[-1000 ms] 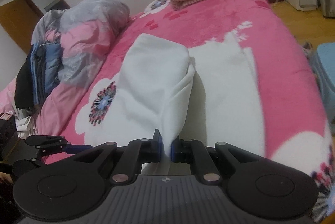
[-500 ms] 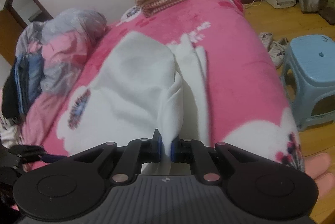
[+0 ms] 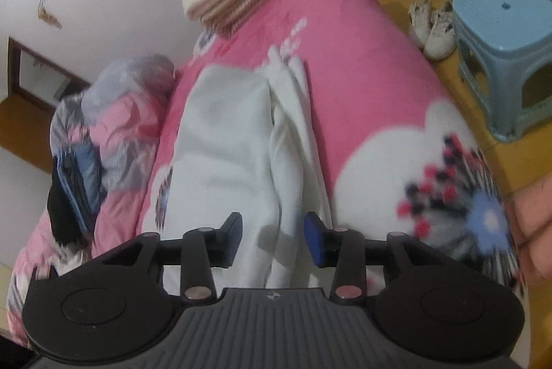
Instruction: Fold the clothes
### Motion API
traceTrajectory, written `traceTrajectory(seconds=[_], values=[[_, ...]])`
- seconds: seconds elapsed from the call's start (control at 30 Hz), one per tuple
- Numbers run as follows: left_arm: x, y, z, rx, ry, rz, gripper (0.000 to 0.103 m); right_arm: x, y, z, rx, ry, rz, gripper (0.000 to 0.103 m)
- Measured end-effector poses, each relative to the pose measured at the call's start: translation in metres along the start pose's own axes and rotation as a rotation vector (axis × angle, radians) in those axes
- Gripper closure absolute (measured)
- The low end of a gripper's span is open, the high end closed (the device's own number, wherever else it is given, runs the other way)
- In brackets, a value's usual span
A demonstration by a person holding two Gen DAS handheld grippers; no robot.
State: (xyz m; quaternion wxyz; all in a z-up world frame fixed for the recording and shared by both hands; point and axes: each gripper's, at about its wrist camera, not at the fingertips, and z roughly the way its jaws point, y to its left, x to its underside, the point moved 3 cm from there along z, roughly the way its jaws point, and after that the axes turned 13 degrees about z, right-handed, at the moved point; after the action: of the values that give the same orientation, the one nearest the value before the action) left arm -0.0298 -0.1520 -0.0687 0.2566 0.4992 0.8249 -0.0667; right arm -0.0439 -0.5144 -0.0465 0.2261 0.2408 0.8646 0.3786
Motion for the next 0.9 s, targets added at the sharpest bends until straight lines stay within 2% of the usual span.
traceTrajectory(seconds=[0.2, 0.23, 0.3, 0.37, 0.43, 0.5, 0.67, 0.7, 0.8, 0.9], values=[[-0.002, -0.004, -0.006, -0.021, -0.007, -0.005, 0.049, 0.029, 0.007, 0.005, 0.069, 0.078, -0.089, 0.060], [-0.002, -0.004, -0.006, -0.022, -0.006, -0.010, 0.049, 0.032, 0.011, 0.007, 0.084, 0.075, -0.121, 0.064], [-0.002, -0.005, -0.007, -0.015, -0.002, -0.022, 0.049, 0.037, 0.020, 0.010, 0.096, 0.064, -0.193, 0.085], [-0.001, -0.006, -0.009, -0.007, 0.006, -0.037, 0.049, 0.040, 0.026, 0.008, 0.116, 0.039, -0.251, 0.092], [0.001, -0.007, -0.011, 0.004, 0.011, -0.055, 0.049, 0.038, 0.033, -0.001, 0.114, -0.011, -0.281, 0.093], [0.003, -0.007, -0.012, 0.020, 0.012, -0.077, 0.049, 0.032, 0.032, -0.013, 0.085, -0.055, -0.255, 0.093], [0.003, 0.000, -0.016, 0.068, -0.009, -0.149, 0.048, 0.034, 0.007, -0.004, 0.146, -0.024, -0.219, 0.094], [0.002, 0.003, -0.017, 0.076, -0.017, -0.169, 0.048, 0.033, 0.005, -0.005, 0.136, -0.028, -0.198, 0.094], [0.004, 0.014, -0.020, 0.092, -0.046, -0.254, 0.048, 0.034, 0.010, -0.011, 0.116, -0.051, -0.202, 0.094], [0.008, 0.030, -0.017, 0.132, -0.070, -0.392, 0.048, 0.034, 0.009, -0.012, 0.127, -0.046, -0.218, 0.094]])
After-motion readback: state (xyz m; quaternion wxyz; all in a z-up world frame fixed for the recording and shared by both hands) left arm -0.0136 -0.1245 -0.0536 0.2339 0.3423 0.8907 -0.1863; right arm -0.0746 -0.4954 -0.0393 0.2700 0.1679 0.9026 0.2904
